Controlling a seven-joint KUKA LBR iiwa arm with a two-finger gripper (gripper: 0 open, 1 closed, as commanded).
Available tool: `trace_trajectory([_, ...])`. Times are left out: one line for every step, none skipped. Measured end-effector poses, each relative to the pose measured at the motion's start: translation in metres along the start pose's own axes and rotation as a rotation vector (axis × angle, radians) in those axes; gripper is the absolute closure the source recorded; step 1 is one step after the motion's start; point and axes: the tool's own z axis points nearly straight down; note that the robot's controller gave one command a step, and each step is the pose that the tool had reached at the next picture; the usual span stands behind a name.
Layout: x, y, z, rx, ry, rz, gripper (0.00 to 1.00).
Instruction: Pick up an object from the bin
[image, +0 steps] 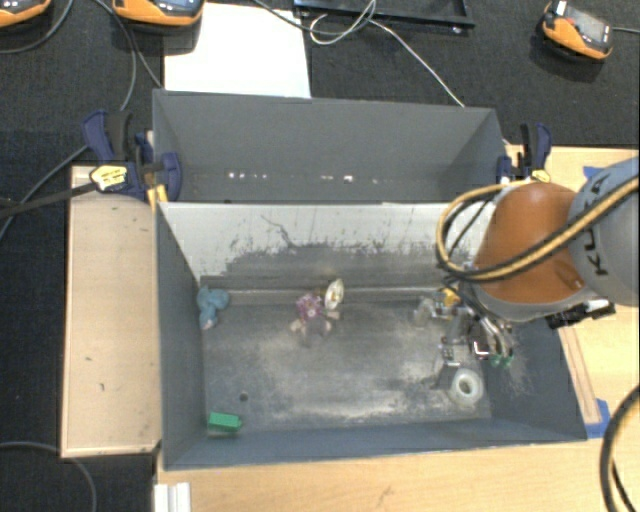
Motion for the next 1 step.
trace_trajectory([0.0234, -0.0614, -0.0517, 0.000, 0.004, 0.061, 0.00])
